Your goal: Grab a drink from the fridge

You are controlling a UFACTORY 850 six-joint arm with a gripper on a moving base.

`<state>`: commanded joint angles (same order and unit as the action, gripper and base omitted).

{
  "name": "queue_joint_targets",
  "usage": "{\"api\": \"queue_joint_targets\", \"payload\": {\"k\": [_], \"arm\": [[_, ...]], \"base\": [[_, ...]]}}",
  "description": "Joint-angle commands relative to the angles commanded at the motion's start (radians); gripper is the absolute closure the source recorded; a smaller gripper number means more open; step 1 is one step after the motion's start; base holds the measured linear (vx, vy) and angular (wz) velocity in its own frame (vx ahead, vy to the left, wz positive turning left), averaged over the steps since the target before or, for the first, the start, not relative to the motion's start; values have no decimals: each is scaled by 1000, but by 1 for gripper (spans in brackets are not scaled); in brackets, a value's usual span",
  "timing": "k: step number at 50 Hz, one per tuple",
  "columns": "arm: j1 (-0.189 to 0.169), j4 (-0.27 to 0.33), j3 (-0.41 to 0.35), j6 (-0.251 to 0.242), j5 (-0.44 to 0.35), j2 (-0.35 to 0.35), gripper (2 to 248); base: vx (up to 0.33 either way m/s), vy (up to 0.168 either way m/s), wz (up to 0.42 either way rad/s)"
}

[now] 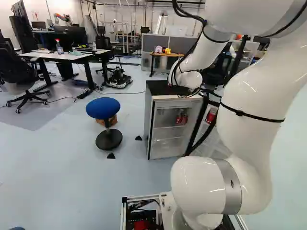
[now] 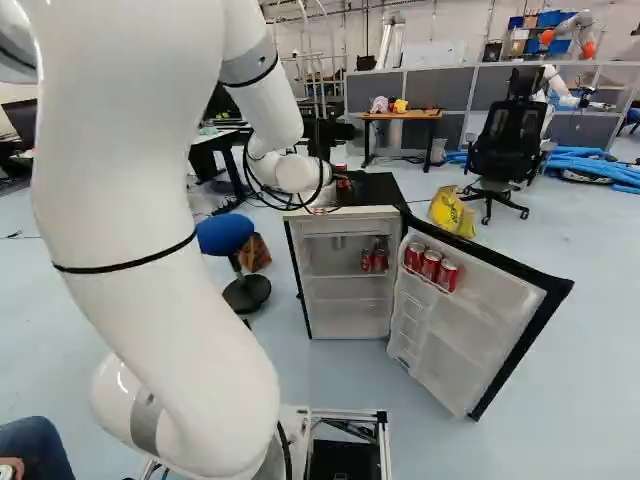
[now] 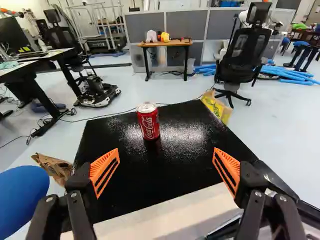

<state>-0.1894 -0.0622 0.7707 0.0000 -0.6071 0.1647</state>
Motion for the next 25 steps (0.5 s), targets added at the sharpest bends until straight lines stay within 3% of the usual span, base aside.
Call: {"api": "queue_joint_targets", "payload": {"k": [25], "arm": [[-51, 0, -109, 0, 58, -101, 3]], "base": [[0, 0, 0]]}}
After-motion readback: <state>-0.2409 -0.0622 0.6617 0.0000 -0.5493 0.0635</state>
